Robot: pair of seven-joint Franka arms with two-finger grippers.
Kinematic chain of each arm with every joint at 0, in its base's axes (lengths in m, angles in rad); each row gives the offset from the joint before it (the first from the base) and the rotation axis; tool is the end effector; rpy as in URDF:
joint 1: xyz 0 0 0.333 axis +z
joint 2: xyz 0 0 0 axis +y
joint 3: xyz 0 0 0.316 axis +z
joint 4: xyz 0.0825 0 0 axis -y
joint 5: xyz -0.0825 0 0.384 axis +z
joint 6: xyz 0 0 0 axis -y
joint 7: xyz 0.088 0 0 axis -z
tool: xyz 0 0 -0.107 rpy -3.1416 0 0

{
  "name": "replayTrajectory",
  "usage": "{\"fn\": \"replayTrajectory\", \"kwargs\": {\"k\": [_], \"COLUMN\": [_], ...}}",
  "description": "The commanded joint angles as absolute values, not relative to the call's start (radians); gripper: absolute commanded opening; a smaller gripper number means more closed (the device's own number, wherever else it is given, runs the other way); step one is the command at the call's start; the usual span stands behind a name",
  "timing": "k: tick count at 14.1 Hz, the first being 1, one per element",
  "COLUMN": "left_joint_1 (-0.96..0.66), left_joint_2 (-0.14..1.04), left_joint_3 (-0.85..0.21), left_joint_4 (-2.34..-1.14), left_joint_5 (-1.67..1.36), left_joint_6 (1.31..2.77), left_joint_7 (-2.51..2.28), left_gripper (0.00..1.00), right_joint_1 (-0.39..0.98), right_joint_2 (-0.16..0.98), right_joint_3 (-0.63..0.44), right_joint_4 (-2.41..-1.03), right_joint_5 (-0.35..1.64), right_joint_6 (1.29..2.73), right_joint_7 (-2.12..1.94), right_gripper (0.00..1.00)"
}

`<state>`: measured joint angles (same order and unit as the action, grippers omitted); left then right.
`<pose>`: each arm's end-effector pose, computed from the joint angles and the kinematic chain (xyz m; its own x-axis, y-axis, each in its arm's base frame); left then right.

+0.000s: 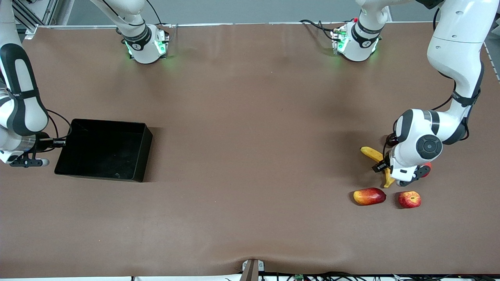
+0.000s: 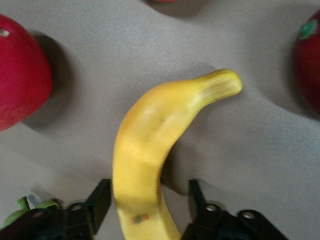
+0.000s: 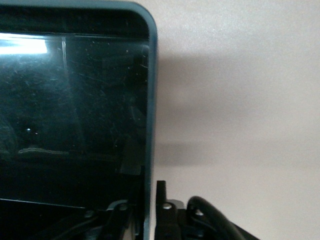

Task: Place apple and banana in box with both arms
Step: 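Grasp the yellow banana with the left gripper while the right gripper grips the box, then lift the banana with the left gripper while the right gripper slides the box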

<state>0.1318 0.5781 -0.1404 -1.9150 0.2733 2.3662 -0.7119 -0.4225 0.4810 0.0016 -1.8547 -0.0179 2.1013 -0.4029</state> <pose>0.6143 0.0003 0.1823 0.8687 0.4941 -0.0344 0.4844 -0.8621 -0.1484 0.5603 -0.2518 0.2441 0.9758 0.0018 -0.2185 -0.0160 -0.9967 -0.0799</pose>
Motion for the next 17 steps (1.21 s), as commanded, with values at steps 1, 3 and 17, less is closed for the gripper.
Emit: {"fn": "replayTrajectory", "kwargs": {"k": [1, 3, 17], "left_joint_1": [0.123, 0.109, 0.049], "left_joint_2": [0.557, 0.493, 0.374], "left_joint_3": [-0.144, -0.146, -0.373], "left_joint_4": [-1.910, -1.908, -1.528], "left_joint_5": [0.302, 0.302, 0.291], "left_joint_6": [2.367, 2.344, 1.878], "left_joint_7": [-0.727, -0.730, -0.729], "left_gripper": [0.00, 0.00, 0.00], "right_joint_1": [-0.440, -0.437, -0.077], "right_joint_2": [0.465, 0.447, 0.396], "right_joint_3": [0.021, 0.026, 0.077], "right_joint_4": [-1.852, -1.830, -1.603], "right_joint_5": [-0.026, -0.023, 0.199], "right_joint_6": [2.089, 2.008, 1.509], "right_joint_7": [-0.417, -0.420, -0.246], "right_gripper": [0.00, 0.00, 0.00]}}
